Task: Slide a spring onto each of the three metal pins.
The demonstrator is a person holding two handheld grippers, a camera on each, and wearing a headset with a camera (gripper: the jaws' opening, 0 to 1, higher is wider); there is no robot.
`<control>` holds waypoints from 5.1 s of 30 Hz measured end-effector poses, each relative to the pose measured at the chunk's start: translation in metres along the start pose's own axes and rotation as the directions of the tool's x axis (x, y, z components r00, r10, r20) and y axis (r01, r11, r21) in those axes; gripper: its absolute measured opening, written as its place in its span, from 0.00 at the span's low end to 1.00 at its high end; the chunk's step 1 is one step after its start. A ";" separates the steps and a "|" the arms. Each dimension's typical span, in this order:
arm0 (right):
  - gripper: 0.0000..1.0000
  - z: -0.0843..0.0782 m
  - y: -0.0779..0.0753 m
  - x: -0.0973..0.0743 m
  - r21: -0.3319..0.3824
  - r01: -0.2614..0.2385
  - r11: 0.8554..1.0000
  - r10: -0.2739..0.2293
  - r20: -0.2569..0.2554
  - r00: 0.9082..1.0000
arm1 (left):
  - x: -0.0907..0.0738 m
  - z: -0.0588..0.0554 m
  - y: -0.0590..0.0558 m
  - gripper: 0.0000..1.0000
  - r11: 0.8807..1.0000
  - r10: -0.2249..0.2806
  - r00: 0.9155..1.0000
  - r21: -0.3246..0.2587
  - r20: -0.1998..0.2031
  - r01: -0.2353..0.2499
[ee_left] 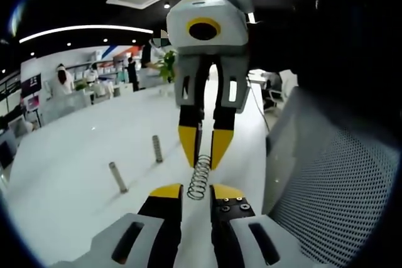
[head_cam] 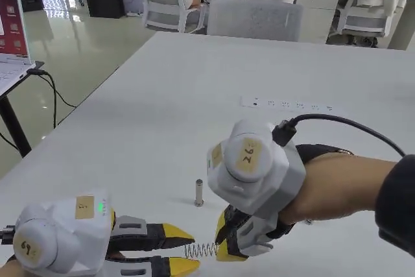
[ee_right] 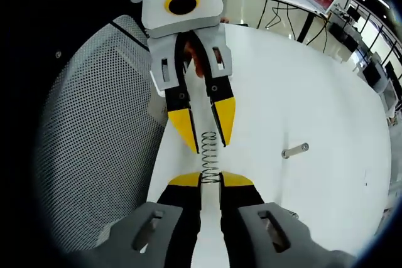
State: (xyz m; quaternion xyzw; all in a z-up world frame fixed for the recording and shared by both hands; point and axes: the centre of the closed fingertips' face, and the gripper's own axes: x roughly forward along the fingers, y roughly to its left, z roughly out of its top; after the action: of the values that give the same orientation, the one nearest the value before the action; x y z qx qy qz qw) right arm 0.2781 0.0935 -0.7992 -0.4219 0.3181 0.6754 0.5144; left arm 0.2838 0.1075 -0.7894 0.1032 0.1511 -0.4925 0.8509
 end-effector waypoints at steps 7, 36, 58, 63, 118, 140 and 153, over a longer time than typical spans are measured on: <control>0.08 0.002 0.002 -0.001 -0.016 0.004 1.000 -0.005 -0.013 1.000 | 0.001 0.000 -0.002 0.03 1.000 -0.009 1.000 0.015 -0.004 0.009; 0.08 0.047 0.002 -0.021 -0.060 0.049 0.997 -0.043 0.101 0.994 | 0.002 -0.001 -0.003 0.02 1.000 -0.012 1.000 0.029 -0.014 0.013; 0.09 0.038 0.003 -0.011 -0.039 0.024 0.999 -0.021 0.082 0.996 | 0.004 0.006 -0.004 0.02 0.998 -0.019 1.000 0.054 -0.003 0.019; 0.09 0.038 0.002 -0.010 -0.026 0.022 0.999 -0.019 0.085 0.996 | 0.003 0.013 -0.003 0.02 0.998 -0.013 1.000 0.057 0.014 0.013; 0.09 0.022 -0.032 -0.032 0.013 0.096 0.995 -0.097 0.057 0.994 | -0.014 -0.022 0.030 0.55 0.988 0.140 0.990 -0.070 -0.020 -0.141; 0.09 0.023 -0.088 -0.054 0.033 0.184 0.982 -0.185 0.036 0.982 | -0.019 -0.026 0.039 0.75 0.976 0.197 0.980 -0.089 -0.020 -0.198; 0.09 0.032 -0.119 -0.032 0.006 0.174 0.985 -0.174 -0.023 0.985 | -0.023 -0.028 0.043 0.79 0.975 0.214 0.977 -0.065 -0.021 -0.215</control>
State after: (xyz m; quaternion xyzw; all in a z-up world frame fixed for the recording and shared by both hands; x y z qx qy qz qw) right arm 0.3888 0.1393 -0.7557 -0.4535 0.2885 0.6219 0.5695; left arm 0.3061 0.1563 -0.8061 0.0937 0.1613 -0.3918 0.9009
